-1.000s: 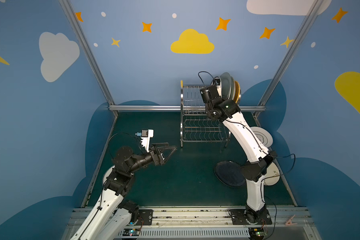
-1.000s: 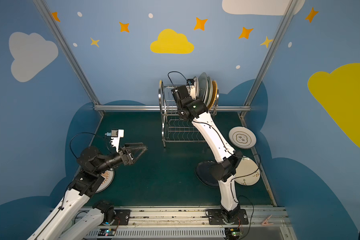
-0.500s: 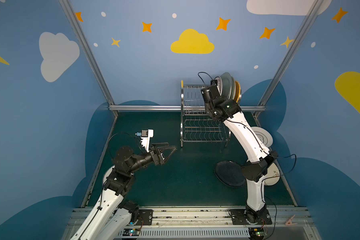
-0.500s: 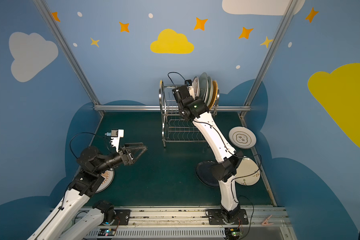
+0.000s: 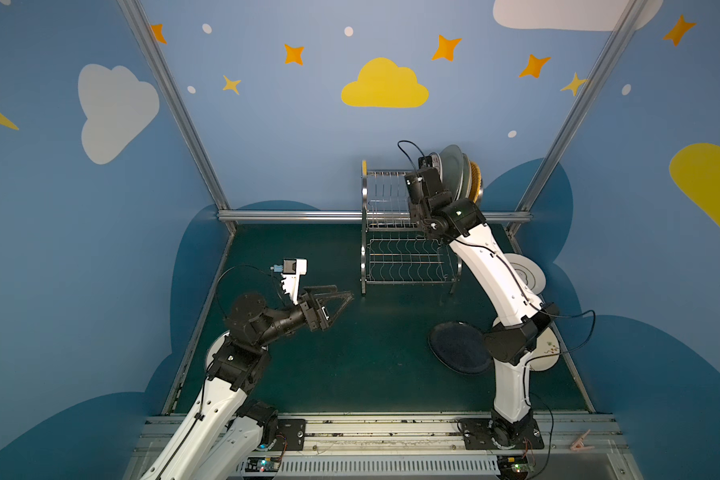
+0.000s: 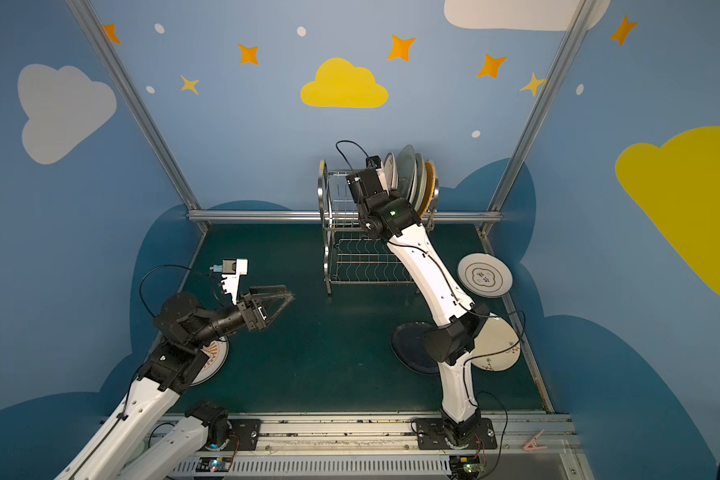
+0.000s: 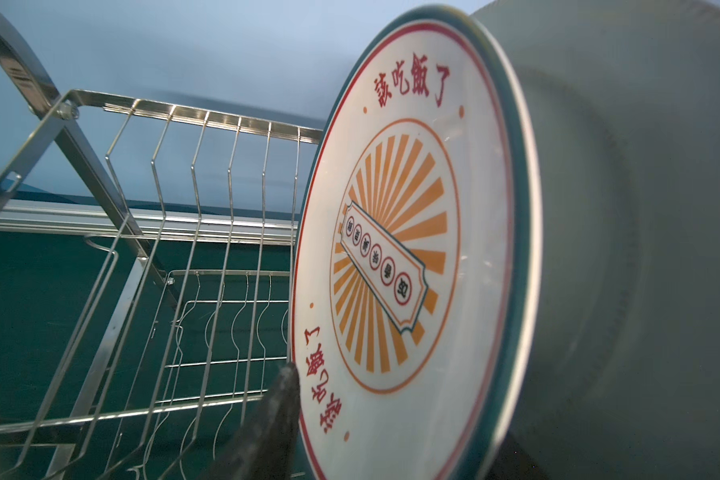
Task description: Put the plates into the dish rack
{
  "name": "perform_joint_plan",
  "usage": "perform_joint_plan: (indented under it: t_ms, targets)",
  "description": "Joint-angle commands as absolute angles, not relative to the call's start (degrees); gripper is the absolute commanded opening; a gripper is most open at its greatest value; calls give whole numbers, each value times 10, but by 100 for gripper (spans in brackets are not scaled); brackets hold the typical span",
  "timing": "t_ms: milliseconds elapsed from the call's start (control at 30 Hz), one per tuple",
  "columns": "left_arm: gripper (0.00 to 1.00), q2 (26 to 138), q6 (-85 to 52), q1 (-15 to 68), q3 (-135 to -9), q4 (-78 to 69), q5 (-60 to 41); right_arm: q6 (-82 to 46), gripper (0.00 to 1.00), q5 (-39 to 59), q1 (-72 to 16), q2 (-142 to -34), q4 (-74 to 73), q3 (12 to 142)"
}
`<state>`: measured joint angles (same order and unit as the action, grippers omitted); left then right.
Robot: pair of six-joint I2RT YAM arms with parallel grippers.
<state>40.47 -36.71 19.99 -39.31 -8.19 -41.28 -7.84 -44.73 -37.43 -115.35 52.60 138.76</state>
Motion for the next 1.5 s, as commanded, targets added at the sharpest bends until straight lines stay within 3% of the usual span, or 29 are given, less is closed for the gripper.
perform_joint_plan:
  t_ms: [0,267,400,533,900,1100,1300,1467]
  targets:
    - [100,405,-363,198,-394,-97,-411,-53,51,-432,-371,-1138,496,1377]
    - [100,405,-363,198,-393,-97,-411,-48,58,-434,-371,-1130,492,1375]
    - [100,406,-362,198,-395,-94,-410,-48,74,-431,-374,-1114,498,1376]
    - [100,407,-360,198,-397,-86,-405,-42,82,-420,-382,-1092,498,1374]
    - [100,396,-334,228,-416,14,-311,-33,86,-363,-416,-990,490,1311]
    - [100,347,-362,243,-419,181,-206,-57,90,-316,-441,-845,414,1115]
    - [100,278,-486,236,-398,406,8,-123,90,-295,-460,-700,340,873]
    - [100,303,-567,195,-358,475,29,-145,90,-259,-483,-624,298,725]
